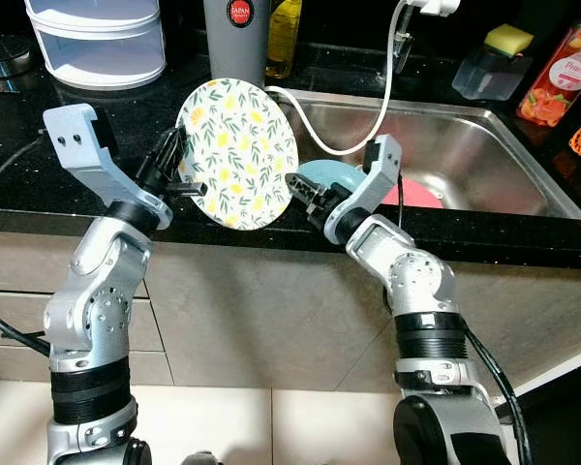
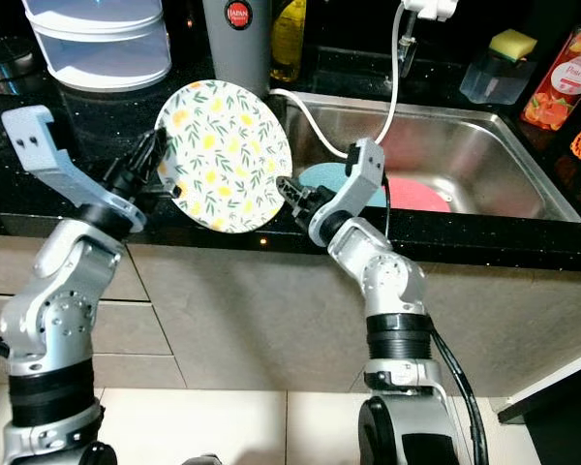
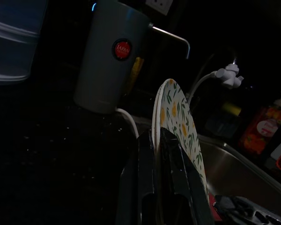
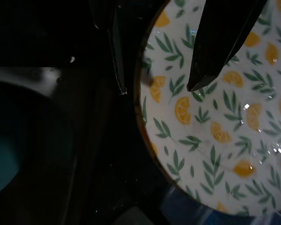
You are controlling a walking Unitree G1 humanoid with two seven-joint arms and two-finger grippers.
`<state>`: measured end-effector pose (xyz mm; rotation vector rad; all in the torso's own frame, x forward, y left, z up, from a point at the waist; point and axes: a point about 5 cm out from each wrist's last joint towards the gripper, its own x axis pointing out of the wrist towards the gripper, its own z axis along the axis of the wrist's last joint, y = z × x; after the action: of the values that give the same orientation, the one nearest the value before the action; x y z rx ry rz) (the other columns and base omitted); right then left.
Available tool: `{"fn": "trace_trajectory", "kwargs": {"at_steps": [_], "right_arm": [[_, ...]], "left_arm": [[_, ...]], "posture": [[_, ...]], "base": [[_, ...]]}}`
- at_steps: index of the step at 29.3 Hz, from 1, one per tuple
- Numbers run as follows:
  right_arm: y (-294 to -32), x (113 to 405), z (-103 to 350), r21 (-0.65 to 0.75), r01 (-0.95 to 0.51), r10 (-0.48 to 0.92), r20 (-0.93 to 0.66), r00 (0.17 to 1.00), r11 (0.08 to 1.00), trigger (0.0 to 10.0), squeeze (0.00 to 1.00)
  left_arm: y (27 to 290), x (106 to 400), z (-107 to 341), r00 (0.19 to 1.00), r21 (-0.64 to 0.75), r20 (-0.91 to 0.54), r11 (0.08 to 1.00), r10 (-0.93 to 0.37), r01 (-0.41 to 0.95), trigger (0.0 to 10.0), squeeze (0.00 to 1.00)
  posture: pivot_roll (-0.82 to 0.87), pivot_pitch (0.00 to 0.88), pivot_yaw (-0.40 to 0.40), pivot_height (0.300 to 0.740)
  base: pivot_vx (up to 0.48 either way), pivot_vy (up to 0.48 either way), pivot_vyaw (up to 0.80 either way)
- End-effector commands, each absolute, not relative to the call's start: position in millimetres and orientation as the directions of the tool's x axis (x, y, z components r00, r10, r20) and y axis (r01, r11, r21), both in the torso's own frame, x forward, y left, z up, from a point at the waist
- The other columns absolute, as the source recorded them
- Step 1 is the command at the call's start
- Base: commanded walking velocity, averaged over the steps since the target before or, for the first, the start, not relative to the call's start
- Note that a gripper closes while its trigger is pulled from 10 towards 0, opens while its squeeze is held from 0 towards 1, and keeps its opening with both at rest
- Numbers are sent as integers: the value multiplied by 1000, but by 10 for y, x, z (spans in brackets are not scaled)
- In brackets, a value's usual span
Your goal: Kitchen organization
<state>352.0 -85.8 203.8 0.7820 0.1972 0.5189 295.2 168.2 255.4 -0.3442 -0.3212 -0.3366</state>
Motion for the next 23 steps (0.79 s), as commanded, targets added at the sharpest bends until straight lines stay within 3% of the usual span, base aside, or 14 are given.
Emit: {"fn": "trace_trajectory", "kwargs": {"at_steps": [1,4,6,8,13,23], "right_arm": [[-861,3523,2026,754,-358,529,17,849,551,10000,0],[-839,3502,2091,799,-385,559,75,826,462,10000,0],[-839,3502,2091,799,-385,559,75,826,462,10000,0],[-826,3479,2164,808,-423,578,127,806,411,10000,0],[-876,3486,2221,809,-436,565,160,809,395,10000,0],[-912,3428,2428,801,-523,575,290,765,290,10000,0]], "left_arm": [[1692,2944,2561,883,-269,379,880,-277,391,10000,0],[1703,2942,2592,871,-307,407,857,-275,414,10000,0],[1703,2942,2592,871,-307,407,857,-275,414,10000,0],[1717,2916,2666,842,-361,458,807,-284,468,10000,0],[1772,2840,2741,790,-422,530,713,-308,560,10000,0],[1884,2909,2667,824,-499,514,699,-237,512,10000,0]], "posture": [[125,31,-77,740],[125,31,-77,740],[125,31,-77,740],[126,29,-78,740],[125,25,-78,740],[123,21,-80,740]], "base": [[0,0,0],[0,0,0],[0,0,0],[0,0,0],[0,0,0],[0,0,0]]}}
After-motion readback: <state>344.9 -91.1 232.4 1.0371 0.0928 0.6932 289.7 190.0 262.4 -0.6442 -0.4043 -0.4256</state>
